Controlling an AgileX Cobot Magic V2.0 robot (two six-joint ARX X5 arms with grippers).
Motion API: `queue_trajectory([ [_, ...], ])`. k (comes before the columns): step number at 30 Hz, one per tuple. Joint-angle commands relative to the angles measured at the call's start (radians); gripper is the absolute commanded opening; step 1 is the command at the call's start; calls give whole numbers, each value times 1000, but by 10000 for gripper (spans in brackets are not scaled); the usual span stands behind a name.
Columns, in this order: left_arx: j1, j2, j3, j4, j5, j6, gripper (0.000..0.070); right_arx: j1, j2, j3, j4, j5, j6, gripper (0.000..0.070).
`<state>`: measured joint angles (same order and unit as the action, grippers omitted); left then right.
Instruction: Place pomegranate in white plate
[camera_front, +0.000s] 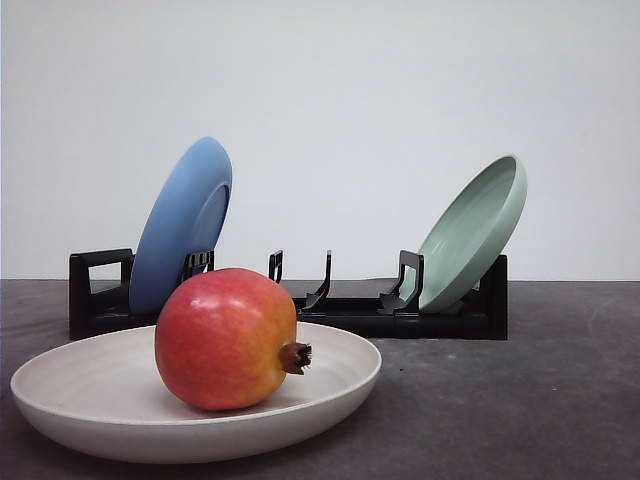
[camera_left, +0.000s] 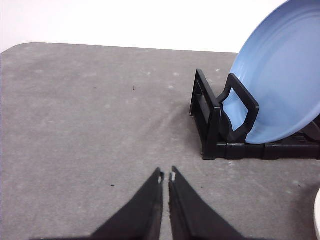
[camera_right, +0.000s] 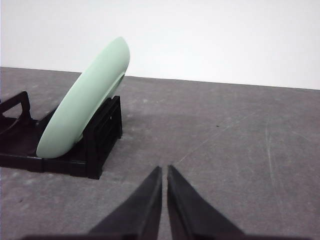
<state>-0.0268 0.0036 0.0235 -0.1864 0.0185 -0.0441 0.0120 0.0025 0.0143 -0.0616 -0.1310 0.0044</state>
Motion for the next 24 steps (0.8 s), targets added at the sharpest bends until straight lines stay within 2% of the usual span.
queue_trajectory([
  [1,0,-1,-11,-1,-2,9,0,-2,1,-4,16,1,11,15],
  [24,0,-1,-11,-1,-2,9,0,-1,1,-4,16,1,11,15],
])
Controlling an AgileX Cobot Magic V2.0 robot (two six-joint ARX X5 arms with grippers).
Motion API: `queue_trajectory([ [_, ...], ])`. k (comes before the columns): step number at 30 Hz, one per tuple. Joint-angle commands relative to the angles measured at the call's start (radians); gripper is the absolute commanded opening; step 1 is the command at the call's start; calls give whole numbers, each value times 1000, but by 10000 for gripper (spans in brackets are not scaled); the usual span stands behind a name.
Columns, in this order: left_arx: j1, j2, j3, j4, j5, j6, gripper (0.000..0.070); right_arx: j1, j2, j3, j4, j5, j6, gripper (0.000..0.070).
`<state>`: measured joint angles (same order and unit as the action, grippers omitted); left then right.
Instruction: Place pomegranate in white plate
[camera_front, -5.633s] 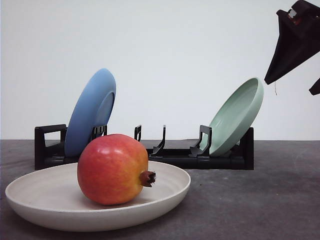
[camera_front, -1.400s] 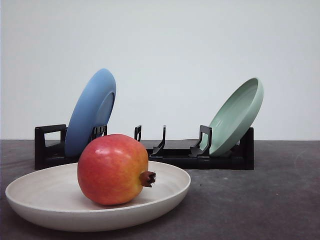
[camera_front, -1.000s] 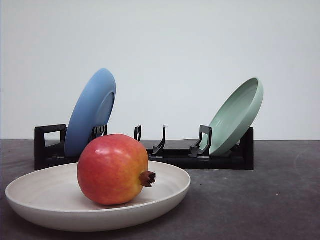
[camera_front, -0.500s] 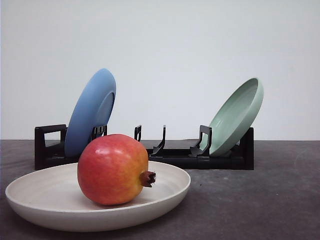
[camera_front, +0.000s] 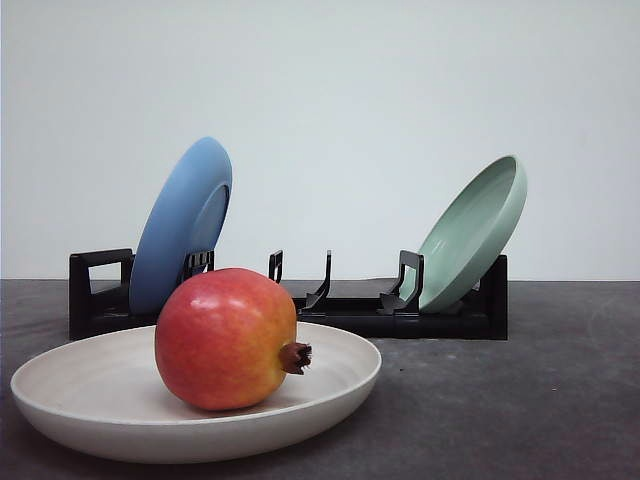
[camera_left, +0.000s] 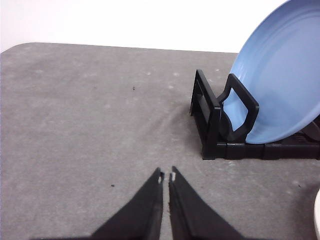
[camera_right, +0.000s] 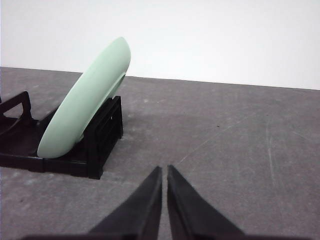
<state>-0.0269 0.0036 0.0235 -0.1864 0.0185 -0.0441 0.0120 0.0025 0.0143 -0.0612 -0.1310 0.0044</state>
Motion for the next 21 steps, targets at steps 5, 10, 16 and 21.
queue_trajectory([
  [5,0,-1,-11,-1,-2,9,0,-2,1,-4,16,1,11,15],
  [10,0,-1,-11,-1,-2,9,0,-2,1,-4,16,1,11,15],
  [16,0,-1,-11,-1,-2,9,0,-2,1,-4,16,1,11,15],
  [21,0,-1,-11,-1,-2,9,0,-2,1,-4,16,1,11,15],
])
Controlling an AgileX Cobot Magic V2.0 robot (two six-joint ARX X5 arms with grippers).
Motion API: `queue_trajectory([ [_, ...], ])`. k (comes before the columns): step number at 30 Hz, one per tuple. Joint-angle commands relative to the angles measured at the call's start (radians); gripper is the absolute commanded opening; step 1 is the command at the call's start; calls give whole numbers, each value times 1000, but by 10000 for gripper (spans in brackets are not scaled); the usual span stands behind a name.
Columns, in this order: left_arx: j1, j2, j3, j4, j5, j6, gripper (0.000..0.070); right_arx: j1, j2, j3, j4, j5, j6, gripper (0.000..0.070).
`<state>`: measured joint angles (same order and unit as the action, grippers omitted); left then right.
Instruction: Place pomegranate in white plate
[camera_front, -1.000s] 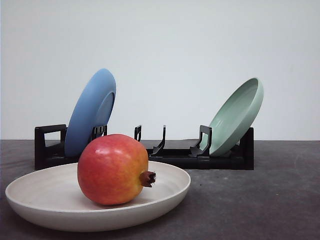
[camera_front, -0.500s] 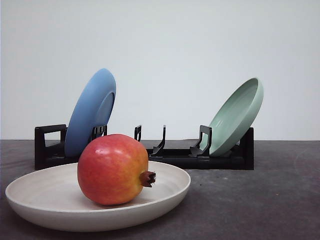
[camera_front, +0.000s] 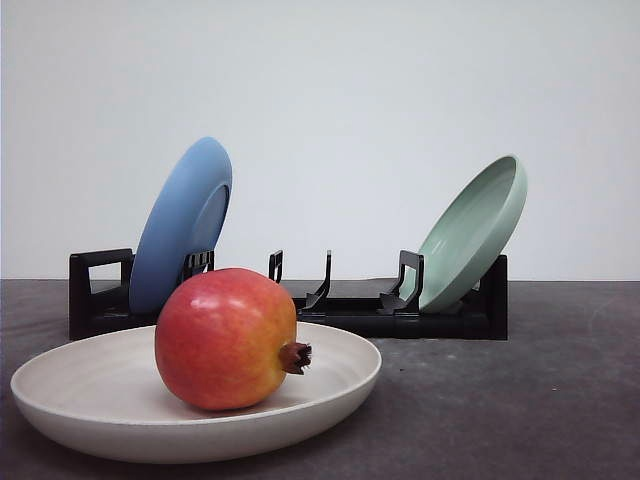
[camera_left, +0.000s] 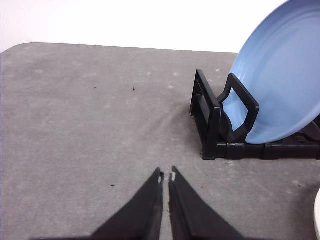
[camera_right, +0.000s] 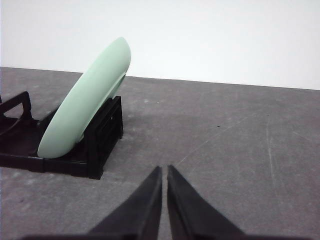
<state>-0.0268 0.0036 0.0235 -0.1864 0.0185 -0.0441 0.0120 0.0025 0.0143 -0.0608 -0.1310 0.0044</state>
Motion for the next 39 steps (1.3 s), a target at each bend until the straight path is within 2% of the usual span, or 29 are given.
queue_trajectory([
  [1,0,-1,-11,-1,-2,9,0,-2,1,-4,16,1,11,15],
  [39,0,-1,-11,-1,-2,9,0,-2,1,-4,16,1,11,15],
])
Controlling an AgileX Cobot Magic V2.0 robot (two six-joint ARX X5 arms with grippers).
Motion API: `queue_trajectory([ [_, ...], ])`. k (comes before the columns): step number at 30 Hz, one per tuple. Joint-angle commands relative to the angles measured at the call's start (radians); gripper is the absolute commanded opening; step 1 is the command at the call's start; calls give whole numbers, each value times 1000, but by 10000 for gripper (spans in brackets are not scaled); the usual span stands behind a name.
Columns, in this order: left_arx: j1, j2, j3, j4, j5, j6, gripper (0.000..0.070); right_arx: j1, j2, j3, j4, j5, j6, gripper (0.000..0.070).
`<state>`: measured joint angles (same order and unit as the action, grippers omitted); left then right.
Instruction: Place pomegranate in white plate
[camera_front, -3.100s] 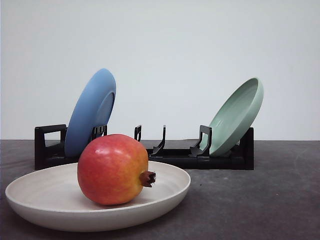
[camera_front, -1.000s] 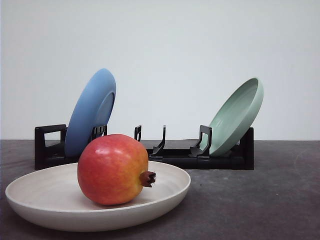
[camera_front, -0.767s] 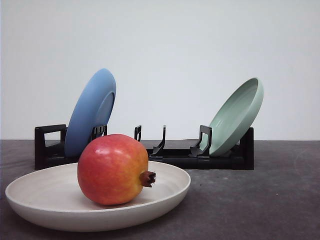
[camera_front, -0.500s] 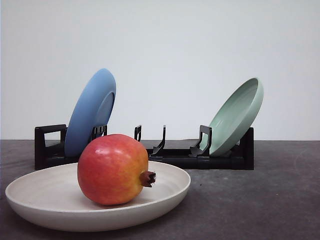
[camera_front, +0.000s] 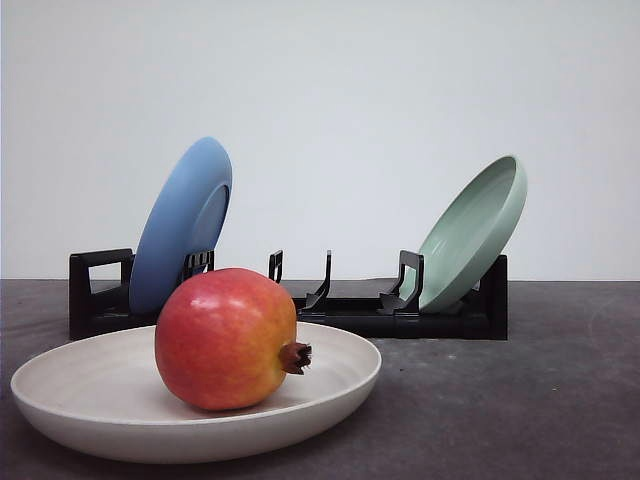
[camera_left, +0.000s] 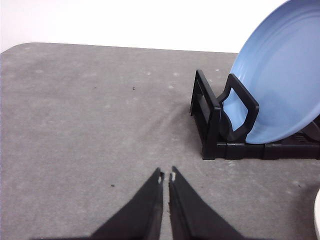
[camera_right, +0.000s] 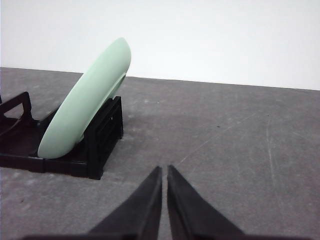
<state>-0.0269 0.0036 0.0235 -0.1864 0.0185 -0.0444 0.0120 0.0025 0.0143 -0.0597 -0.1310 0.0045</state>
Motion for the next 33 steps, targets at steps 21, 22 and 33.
queue_trajectory([
  [21,0,-1,-11,-1,-2,9,0,-2,1,-4,14,1,11,16],
  [22,0,-1,-11,-1,-2,9,0,-2,1,-4,14,1,11,15],
  [33,0,-1,-11,-1,-2,9,0,-1,1,-4,14,1,11,15],
])
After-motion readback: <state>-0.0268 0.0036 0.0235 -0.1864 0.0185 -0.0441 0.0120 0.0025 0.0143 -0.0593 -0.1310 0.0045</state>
